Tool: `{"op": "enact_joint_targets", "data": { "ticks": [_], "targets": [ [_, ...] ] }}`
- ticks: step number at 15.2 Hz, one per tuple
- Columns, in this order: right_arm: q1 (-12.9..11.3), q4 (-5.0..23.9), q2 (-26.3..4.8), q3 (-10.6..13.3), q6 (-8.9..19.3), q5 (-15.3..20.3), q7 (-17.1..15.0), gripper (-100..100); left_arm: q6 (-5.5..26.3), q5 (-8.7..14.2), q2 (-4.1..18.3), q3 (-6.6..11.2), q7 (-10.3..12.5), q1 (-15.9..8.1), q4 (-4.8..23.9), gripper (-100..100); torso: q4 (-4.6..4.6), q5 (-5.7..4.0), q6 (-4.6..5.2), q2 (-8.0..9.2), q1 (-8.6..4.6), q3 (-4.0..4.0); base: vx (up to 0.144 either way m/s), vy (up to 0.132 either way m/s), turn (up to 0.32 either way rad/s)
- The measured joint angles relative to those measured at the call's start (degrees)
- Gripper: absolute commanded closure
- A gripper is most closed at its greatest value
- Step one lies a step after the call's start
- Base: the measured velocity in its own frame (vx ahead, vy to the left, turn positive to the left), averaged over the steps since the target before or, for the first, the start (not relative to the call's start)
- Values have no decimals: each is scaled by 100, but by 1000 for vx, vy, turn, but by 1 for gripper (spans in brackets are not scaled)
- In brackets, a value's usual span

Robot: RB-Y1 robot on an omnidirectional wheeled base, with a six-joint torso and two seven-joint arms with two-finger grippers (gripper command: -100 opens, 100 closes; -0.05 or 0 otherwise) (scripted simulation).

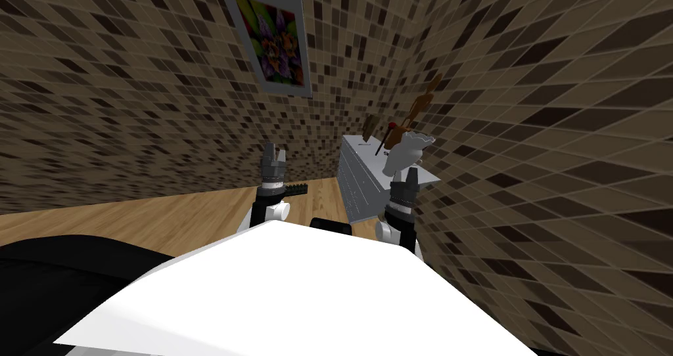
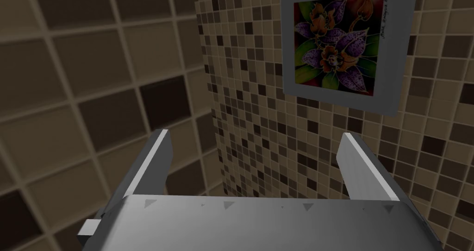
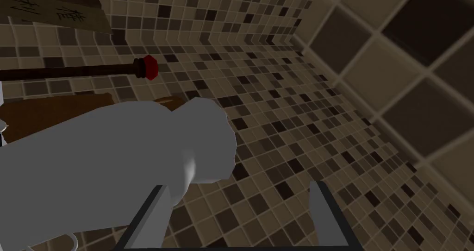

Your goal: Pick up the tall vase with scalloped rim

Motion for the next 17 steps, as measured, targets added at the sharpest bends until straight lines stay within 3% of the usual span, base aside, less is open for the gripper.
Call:
{"op": "enact_joint_targets", "data": {
  "ticks": [6, 10, 17],
  "targets": [
    [194, 165, -586, -376, -90, 92, -23, -100, 0, 0, 0, 0, 0, 0, 0, 0, -4, 2, 0, -18, 10, -10, 41, 29, 39],
    [426, 228, -865, -745, -141, 166, -66, -100, 0, 0, 0, 0, 0, 1, 0, 0, -5, 3, 0, -23, 13, -13, 58, 37, 44],
    [890, 581, -1207, -1507, -421, 305, -164, -100, 0, 0, 0, 0, 0, 1, 0, 0, -6, 3, 0, -27, 12, -16, 66, 39, 48]
  ]
}}
